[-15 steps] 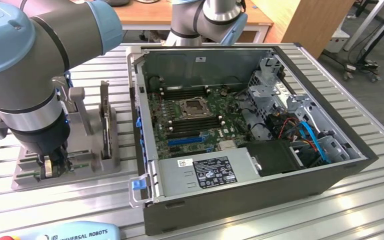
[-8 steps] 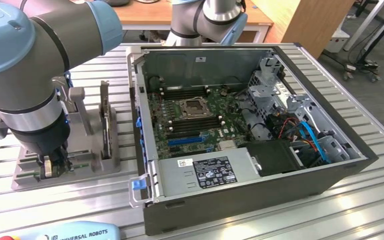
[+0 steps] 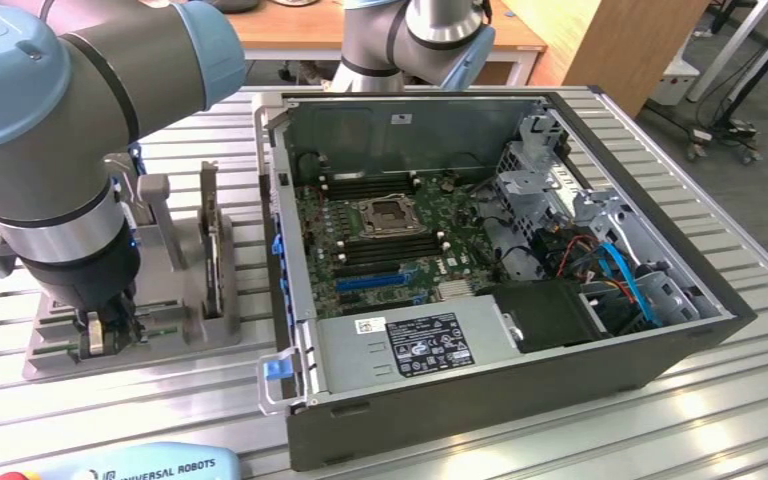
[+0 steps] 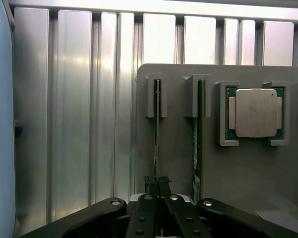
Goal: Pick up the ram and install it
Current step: 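Pick up the ram and move it above insertion slot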
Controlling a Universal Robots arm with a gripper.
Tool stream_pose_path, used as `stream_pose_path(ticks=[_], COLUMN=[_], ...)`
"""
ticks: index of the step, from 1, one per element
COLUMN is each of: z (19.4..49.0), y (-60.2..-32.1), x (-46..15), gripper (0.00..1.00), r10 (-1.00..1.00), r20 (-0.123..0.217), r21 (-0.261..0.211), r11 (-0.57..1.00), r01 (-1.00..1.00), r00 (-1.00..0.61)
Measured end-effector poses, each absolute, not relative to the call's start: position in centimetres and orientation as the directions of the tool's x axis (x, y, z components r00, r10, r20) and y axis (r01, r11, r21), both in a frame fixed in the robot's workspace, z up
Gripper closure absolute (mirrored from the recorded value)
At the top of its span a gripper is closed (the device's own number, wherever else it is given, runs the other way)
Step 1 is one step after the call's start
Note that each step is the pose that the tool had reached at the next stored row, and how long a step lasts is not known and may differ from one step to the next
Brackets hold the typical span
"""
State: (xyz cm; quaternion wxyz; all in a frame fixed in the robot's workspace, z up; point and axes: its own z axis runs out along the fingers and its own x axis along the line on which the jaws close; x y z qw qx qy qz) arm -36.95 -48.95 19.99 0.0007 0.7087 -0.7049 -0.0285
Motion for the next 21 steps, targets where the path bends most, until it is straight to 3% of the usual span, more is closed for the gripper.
stream_pose_path(ticks=[21], z=[21.0], y=[-48.9], x=[-37.0], gripper=[0.88], r10=[-0.999], r20=[-0.039], r21=[0.041], r11=[-0.006], r01=[-0.999], r00=[0.004])
